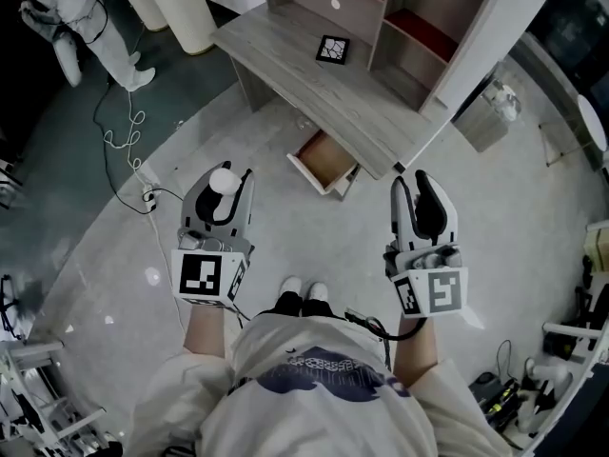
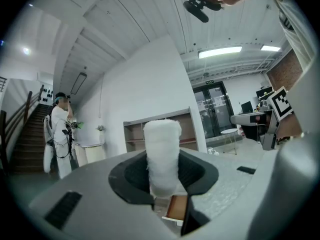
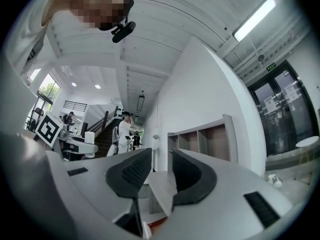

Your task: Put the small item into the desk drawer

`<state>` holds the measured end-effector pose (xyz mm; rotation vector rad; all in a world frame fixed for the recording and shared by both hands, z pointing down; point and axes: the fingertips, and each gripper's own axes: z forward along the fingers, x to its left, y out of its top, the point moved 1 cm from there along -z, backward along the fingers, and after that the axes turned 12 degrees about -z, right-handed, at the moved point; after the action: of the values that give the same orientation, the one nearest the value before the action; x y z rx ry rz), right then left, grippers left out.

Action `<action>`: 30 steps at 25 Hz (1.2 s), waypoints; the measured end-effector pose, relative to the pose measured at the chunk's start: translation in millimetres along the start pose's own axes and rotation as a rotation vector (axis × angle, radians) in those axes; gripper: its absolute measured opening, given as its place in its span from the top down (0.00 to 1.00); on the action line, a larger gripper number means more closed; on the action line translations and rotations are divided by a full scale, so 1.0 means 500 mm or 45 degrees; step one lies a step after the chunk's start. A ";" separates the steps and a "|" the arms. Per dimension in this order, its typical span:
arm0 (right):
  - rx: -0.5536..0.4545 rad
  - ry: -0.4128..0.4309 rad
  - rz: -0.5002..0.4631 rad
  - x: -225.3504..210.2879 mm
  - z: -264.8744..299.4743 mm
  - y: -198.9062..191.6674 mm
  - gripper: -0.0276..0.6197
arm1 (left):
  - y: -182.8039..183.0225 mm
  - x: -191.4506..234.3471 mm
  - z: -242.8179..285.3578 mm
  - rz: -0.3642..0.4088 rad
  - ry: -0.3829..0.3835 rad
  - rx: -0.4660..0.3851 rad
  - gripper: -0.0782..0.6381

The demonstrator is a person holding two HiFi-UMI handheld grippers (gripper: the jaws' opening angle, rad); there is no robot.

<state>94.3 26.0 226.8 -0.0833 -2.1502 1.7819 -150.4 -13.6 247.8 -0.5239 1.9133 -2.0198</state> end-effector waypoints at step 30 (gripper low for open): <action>0.148 -0.168 0.009 -0.035 0.139 -0.111 0.79 | -0.112 0.120 0.227 0.088 -0.244 0.232 0.70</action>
<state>99.7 -55.6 265.7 0.0571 -2.1303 1.9627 -149.1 -138.5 311.3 -0.5734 1.5970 -1.9964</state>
